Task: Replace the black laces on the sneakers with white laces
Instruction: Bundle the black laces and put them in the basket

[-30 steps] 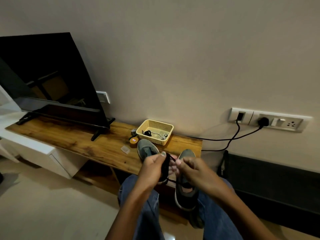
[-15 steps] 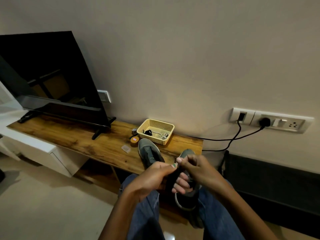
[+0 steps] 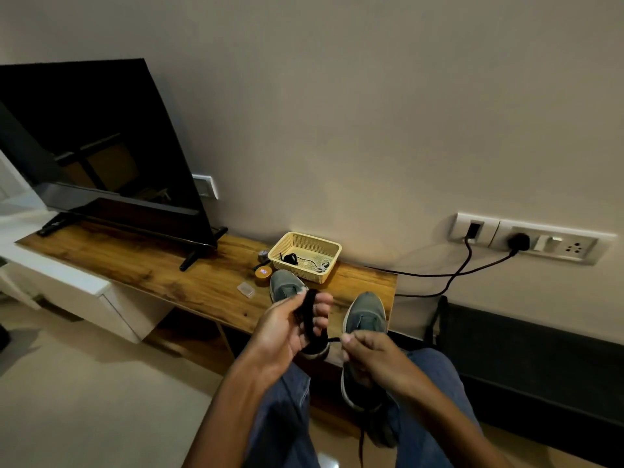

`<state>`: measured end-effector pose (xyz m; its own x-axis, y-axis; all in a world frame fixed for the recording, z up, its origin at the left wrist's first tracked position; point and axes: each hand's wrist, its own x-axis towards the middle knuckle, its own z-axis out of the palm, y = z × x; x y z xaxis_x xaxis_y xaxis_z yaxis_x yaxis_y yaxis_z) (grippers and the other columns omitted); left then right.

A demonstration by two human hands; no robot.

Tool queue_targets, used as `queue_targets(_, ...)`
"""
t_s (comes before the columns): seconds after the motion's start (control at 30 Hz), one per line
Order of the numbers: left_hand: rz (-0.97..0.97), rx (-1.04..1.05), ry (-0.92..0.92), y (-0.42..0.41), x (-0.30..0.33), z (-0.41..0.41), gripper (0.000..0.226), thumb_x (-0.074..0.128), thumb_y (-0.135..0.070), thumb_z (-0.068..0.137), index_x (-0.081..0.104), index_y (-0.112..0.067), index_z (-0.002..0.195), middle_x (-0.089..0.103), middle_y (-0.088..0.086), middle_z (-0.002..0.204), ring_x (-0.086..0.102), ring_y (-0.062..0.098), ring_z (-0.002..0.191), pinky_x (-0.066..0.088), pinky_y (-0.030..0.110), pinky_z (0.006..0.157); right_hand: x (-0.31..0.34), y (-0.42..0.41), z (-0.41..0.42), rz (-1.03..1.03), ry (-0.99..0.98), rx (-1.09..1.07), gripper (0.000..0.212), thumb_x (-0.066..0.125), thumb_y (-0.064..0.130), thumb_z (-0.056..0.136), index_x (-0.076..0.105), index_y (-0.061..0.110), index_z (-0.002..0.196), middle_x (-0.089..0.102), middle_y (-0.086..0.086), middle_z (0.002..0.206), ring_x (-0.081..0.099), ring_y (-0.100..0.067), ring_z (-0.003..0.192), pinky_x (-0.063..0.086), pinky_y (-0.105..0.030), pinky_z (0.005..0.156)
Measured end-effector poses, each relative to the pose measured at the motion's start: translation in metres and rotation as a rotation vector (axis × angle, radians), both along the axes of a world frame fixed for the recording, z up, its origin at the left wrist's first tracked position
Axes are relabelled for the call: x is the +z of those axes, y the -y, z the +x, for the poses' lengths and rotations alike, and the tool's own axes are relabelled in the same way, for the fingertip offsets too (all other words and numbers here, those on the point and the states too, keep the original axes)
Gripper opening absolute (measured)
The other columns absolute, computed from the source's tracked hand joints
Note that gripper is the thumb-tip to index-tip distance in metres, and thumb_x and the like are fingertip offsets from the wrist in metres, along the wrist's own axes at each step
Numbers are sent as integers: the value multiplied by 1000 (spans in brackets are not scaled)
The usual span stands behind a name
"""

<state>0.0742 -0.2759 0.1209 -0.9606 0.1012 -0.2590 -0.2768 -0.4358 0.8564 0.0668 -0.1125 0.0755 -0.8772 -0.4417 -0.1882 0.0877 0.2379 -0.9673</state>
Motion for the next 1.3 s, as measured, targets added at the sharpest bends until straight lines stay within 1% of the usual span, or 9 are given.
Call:
queue_targets(0.2,-334,-390,-20,-2,-4,5,37,36,-21,102,67,-1,97,67,9,78,62,15,66,48,21,62,18,-3,-20,101,-218,-117,30,51,31,97,56,18,71,52,2,62,49,-14,61,39,-33,62)
queue_targets(0.37,-543,-205,-36,-10,-12,-4,34,38,-22,102,65,-3,96,68,9,78,65,14,70,51,23,66,24,5,-6,96,-283,-118,24,47,27,100,54,19,78,60,4,67,63,-3,62,48,-22,56)
queue_targets(0.43,-496,-28,-64,-15,-11,-5,35,37,-18,103,67,-7,88,69,6,75,65,14,68,51,22,64,18,8,2,159,-373,-89,25,44,28,101,55,25,79,59,10,69,58,2,67,45,-21,64)
queue_targets(0.53,-152,201,-22,-19,-5,-5,38,32,-15,104,65,-8,87,73,3,72,70,10,65,55,17,59,2,14,13,113,-258,1,31,40,28,102,53,24,74,52,13,60,48,1,58,37,-24,60)
queue_targets(0.63,194,261,47,-15,-6,-6,37,31,-18,104,64,-4,92,73,6,75,69,10,63,55,17,57,-10,14,14,-31,-18,33,34,38,26,103,52,18,74,39,10,46,34,-1,39,27,-20,46)
queue_targets(0.73,327,254,119,-8,-7,-5,34,34,-20,102,63,-7,91,65,0,64,62,6,54,52,18,54,-13,5,5,-44,11,-39,33,41,25,102,54,13,74,38,10,44,33,-2,38,27,-17,43)
queue_targets(0.9,183,46,148,-9,-6,0,34,35,-23,101,60,-7,83,51,-4,56,47,3,46,41,13,47,-3,-5,-14,73,-153,-162,30,50,21,98,59,19,69,53,10,51,46,1,50,36,-20,55)
queue_targets(1.03,-114,-132,80,-14,-11,4,39,34,-21,103,65,-5,85,56,-2,63,50,4,53,43,13,51,10,-7,-21,182,-307,-230,18,57,25,94,65,19,79,65,-2,75,61,-12,73,47,-36,68)
queue_targets(1.3,-222,-17,88,-25,-13,2,37,36,-23,103,63,-9,81,53,-4,57,47,3,49,39,13,49,26,6,-10,83,-348,-346,10,66,12,88,68,19,81,67,5,73,62,0,70,47,-12,61)
